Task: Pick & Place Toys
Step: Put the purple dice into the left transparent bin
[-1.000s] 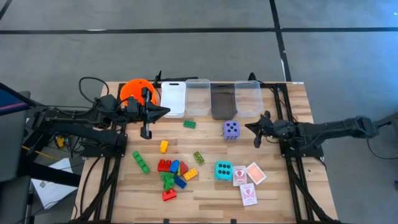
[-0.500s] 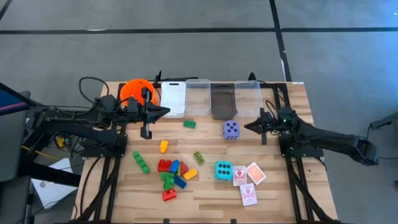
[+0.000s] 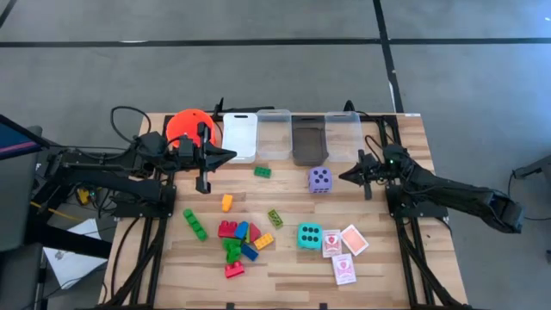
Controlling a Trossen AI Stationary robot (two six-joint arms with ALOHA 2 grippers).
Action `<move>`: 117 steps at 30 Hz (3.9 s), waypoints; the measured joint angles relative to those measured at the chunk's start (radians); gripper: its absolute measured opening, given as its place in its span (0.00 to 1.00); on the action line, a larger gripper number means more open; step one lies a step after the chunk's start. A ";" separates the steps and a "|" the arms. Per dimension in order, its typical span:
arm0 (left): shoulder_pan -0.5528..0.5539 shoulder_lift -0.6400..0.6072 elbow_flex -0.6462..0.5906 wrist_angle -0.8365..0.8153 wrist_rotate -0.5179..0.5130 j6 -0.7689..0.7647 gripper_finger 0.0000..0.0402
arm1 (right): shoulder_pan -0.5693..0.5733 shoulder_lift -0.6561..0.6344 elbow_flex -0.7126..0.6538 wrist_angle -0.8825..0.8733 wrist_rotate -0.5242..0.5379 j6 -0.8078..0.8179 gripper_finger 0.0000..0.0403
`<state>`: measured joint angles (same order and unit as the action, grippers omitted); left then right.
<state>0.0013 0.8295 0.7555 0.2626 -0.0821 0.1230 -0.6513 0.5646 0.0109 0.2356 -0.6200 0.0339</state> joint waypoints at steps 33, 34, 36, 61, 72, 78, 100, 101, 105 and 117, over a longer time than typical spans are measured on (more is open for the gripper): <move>0.000 0.000 0.000 -0.001 0.000 0.000 0.00 | 0.116 0.259 0.000 0.122 0.284 -0.062 0.84; 0.000 0.000 0.000 -0.001 0.000 0.000 0.00 | 0.123 0.276 0.000 0.124 0.284 -0.063 0.84; 0.000 0.000 0.000 -0.001 0.000 0.000 0.00 | 0.139 0.309 0.000 0.149 0.284 -0.069 0.84; 0.000 0.000 0.000 -0.001 0.000 0.000 0.00 | 0.230 0.585 0.129 0.301 0.308 -0.138 0.85; 0.000 0.000 0.000 -0.001 0.000 0.000 0.00 | 0.245 0.674 0.153 0.297 0.308 -0.045 0.85; 0.000 0.000 0.000 -0.001 0.000 0.000 0.00 | 0.337 0.739 0.152 0.313 0.308 -0.005 0.85; 0.000 0.000 0.000 -0.025 0.000 0.000 0.00 | 0.526 0.783 0.206 0.325 0.599 0.068 0.85; 0.000 0.000 0.000 -0.025 0.000 0.000 0.00 | 0.526 0.783 0.206 0.325 0.599 0.088 0.85; 0.000 0.000 0.000 -0.018 0.000 0.000 0.00 | 0.527 0.783 0.206 0.325 0.605 0.200 0.85; 0.000 0.000 0.000 -0.016 0.000 0.000 0.00 | 0.537 0.783 0.206 0.355 0.447 0.270 0.85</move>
<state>0.0011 0.8291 0.7559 0.2470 -0.0818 0.1226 -0.1144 1.3479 0.2165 0.5909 -0.1728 0.3042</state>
